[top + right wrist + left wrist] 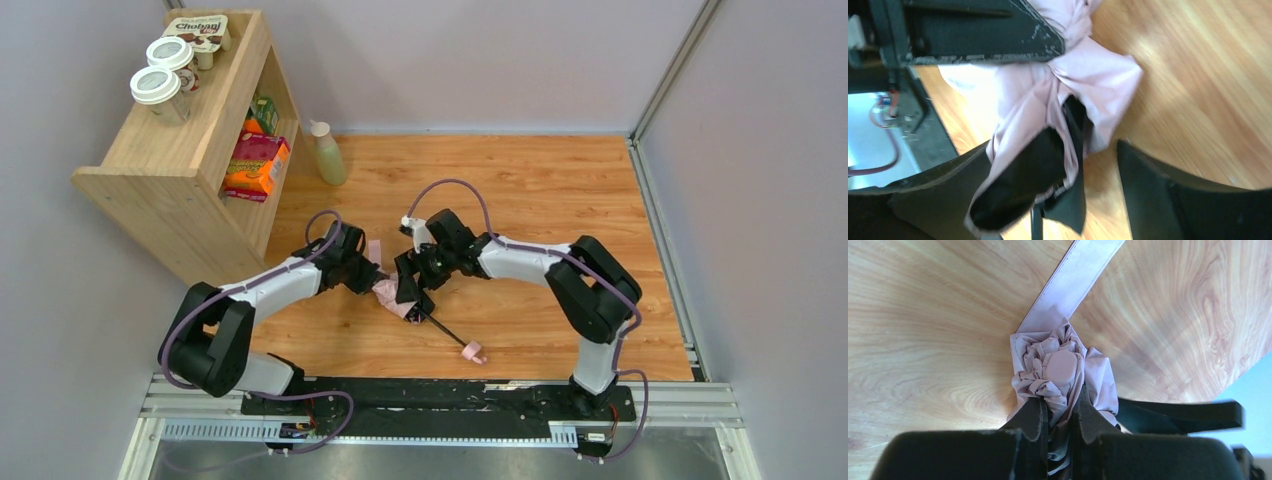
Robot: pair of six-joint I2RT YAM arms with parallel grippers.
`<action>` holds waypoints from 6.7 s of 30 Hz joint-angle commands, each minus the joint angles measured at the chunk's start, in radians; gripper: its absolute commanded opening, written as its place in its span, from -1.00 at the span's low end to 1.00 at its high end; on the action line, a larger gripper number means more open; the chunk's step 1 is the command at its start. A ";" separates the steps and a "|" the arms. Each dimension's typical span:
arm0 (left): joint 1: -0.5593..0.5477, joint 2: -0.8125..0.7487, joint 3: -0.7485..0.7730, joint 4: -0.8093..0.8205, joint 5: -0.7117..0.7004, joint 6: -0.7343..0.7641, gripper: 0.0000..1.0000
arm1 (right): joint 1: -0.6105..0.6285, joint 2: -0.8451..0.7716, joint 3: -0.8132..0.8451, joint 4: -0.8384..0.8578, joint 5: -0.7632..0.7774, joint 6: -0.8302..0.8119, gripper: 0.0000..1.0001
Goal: Put away the umbrella
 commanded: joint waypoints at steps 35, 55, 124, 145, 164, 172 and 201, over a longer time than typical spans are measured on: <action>0.023 -0.343 0.046 -0.056 0.002 0.303 0.32 | 0.116 -0.145 -0.244 0.253 0.330 -0.026 -1.00; 0.000 -0.551 -0.076 0.431 0.455 0.764 0.40 | -0.036 -0.602 -0.149 -0.087 0.174 -0.055 -1.00; -0.100 -0.549 -0.096 0.040 0.634 -0.652 0.43 | -0.004 -0.847 0.167 -0.570 -0.061 -0.582 -1.00; -0.103 -0.394 -0.132 0.022 0.754 -0.600 0.10 | 0.156 -0.650 0.264 -0.569 0.184 -0.694 -1.00; -0.080 -0.356 -0.098 0.067 0.578 -0.311 -1.00 | 0.206 -0.691 0.236 -0.616 0.125 -0.528 -1.00; -0.066 -0.242 -0.087 0.245 0.588 -0.183 -1.00 | 0.202 -0.784 0.132 -0.567 -0.059 -0.326 -1.00; -0.109 -0.552 0.045 0.688 0.898 0.888 -1.00 | 0.044 -0.639 -0.029 -0.363 -0.648 0.224 -1.00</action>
